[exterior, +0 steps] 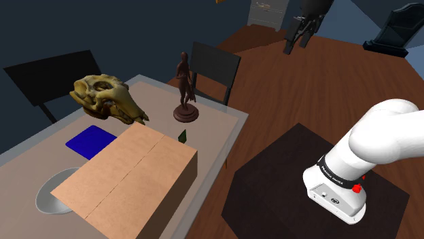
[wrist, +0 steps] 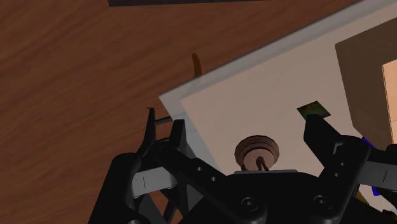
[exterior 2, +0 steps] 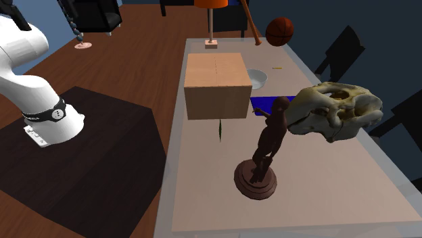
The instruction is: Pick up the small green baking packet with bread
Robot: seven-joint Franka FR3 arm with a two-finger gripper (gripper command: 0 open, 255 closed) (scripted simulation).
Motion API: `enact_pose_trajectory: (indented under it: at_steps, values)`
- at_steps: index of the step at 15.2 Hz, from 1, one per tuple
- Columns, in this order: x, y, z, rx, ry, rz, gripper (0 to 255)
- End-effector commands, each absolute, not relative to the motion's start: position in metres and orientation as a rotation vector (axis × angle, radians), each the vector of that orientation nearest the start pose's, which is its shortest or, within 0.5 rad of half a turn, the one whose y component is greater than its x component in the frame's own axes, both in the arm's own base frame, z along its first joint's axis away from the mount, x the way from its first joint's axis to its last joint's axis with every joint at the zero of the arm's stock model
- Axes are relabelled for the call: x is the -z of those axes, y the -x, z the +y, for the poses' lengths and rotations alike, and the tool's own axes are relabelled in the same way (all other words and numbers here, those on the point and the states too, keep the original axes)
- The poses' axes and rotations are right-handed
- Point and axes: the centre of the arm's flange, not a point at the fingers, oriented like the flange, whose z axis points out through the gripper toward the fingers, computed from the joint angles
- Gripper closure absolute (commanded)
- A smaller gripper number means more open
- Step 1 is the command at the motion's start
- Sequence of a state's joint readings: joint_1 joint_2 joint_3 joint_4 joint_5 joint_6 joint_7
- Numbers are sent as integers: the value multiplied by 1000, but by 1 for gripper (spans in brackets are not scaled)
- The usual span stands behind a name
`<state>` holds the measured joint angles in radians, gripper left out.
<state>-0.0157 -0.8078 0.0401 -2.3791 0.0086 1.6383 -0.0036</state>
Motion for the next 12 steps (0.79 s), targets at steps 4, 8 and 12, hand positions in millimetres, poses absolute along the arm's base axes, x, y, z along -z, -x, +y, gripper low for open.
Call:
enact_pose_trajectory:
  at_steps: [4, 8, 12]
  values:
    - [-564, -317, 40, 93, 3160, 93, 0]
    - [-527, -333, 75, 76, 3154, 251, 0]
    - [-490, -352, 109, 58, 3139, 409, 0]
